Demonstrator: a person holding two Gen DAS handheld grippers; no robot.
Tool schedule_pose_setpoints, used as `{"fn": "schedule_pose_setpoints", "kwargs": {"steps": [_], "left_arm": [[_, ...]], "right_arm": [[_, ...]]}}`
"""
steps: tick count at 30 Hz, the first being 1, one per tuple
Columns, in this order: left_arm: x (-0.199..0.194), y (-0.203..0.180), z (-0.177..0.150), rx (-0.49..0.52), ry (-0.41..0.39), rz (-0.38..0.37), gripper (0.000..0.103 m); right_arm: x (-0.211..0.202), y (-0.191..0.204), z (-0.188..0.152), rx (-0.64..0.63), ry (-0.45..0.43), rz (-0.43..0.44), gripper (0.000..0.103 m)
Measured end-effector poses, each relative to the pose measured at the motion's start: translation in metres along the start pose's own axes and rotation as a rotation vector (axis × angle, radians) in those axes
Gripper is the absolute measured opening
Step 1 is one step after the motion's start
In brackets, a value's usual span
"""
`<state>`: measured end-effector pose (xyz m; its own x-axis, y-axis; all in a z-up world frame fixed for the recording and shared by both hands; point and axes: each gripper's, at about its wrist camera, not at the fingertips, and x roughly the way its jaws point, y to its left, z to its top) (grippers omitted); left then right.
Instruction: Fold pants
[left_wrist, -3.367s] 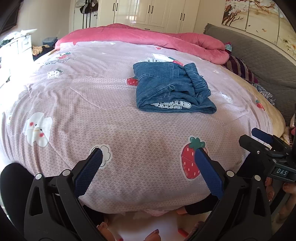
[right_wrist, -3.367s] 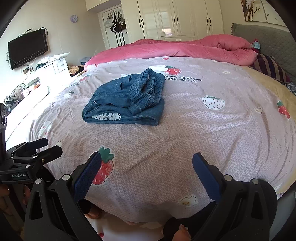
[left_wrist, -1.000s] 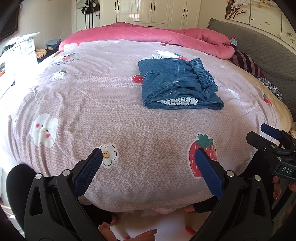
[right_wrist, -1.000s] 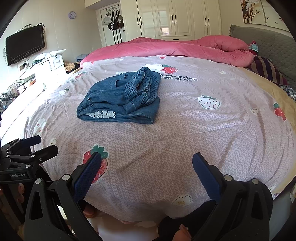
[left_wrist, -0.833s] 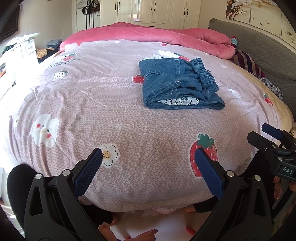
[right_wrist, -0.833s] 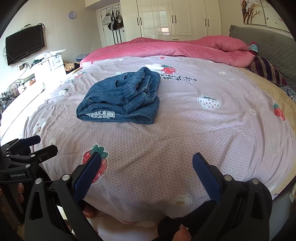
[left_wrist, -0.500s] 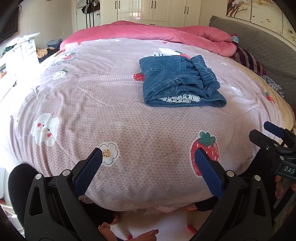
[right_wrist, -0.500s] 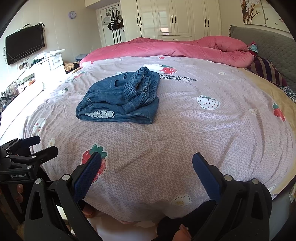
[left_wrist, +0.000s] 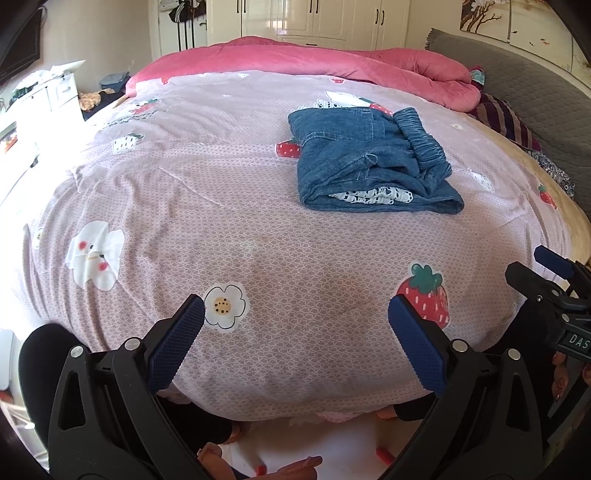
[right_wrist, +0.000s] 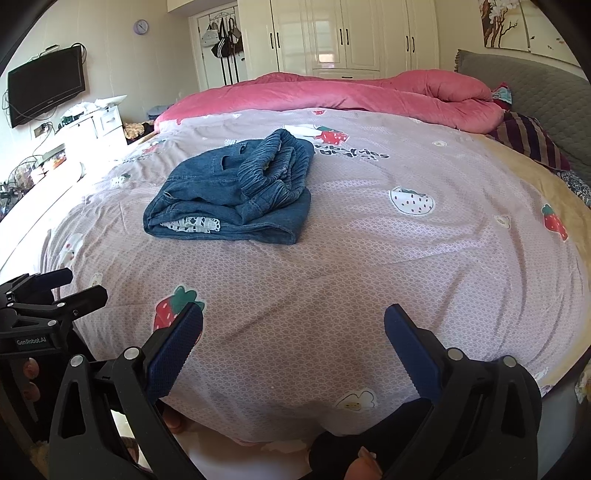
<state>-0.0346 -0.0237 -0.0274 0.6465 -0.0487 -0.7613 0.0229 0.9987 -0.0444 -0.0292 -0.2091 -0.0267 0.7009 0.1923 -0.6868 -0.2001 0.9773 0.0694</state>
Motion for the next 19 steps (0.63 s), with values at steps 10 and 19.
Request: {"fn": "schedule_pose_setpoints", "kwargs": {"steps": [10, 19], "left_arm": [[0.002, 0.019, 0.016, -0.045, -0.04, -0.013, 0.093], [0.047, 0.104, 0.109, -0.145, -0.042, 0.154, 0.094]], "right_arm": [[0.015, -0.036, 0.015, 0.043, -0.002, -0.064, 0.098], [0.042, -0.158, 0.079, 0.175, -0.046, -0.273, 0.098]]}}
